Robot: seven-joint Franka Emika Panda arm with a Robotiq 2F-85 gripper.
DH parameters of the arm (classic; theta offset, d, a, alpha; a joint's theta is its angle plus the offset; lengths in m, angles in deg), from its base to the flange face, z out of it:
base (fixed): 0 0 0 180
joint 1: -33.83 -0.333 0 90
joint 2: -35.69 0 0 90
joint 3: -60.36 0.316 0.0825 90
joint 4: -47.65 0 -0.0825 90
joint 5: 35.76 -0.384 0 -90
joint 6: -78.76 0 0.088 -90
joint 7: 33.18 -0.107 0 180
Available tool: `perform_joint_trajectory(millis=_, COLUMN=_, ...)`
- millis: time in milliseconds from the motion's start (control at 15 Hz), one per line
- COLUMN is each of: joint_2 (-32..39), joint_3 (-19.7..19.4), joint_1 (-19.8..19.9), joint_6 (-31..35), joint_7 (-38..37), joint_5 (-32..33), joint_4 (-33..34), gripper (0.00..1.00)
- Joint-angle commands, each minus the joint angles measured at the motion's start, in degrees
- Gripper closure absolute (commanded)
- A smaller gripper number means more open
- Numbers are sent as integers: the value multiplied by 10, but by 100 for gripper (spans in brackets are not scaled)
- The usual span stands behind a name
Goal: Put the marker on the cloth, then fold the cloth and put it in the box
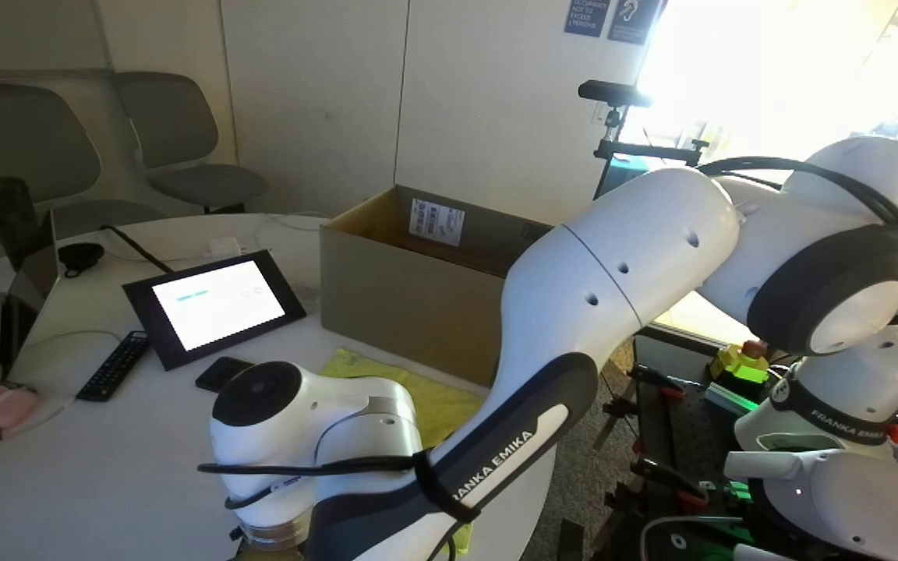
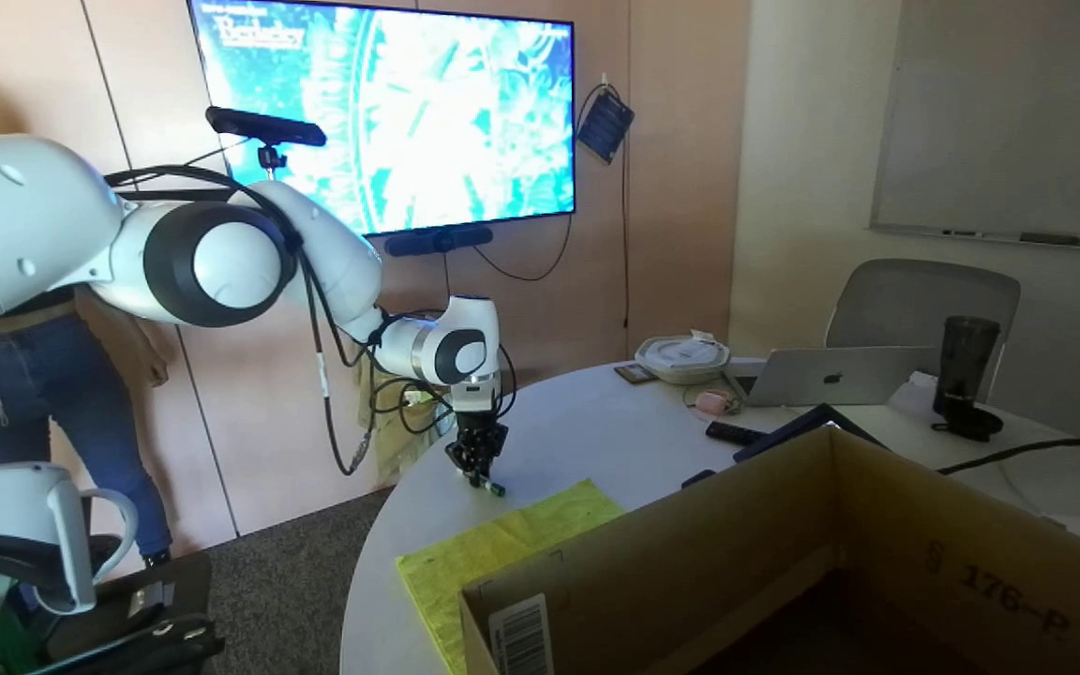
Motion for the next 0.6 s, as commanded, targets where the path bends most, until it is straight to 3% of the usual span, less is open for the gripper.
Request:
perform_joint_trajectory(millis=0, joint_2=-14, joint_3=-6, joint_1=-4, joint_6=7, joint_7=-7, joint_5=4, joint_4=-8, gripper=81)
perform_joint_trajectory(millis=533, joint_2=-71, joint_3=-22, joint_1=1, joint_6=29, joint_7=-1, joint_5=7, joint_4=-55, gripper=81)
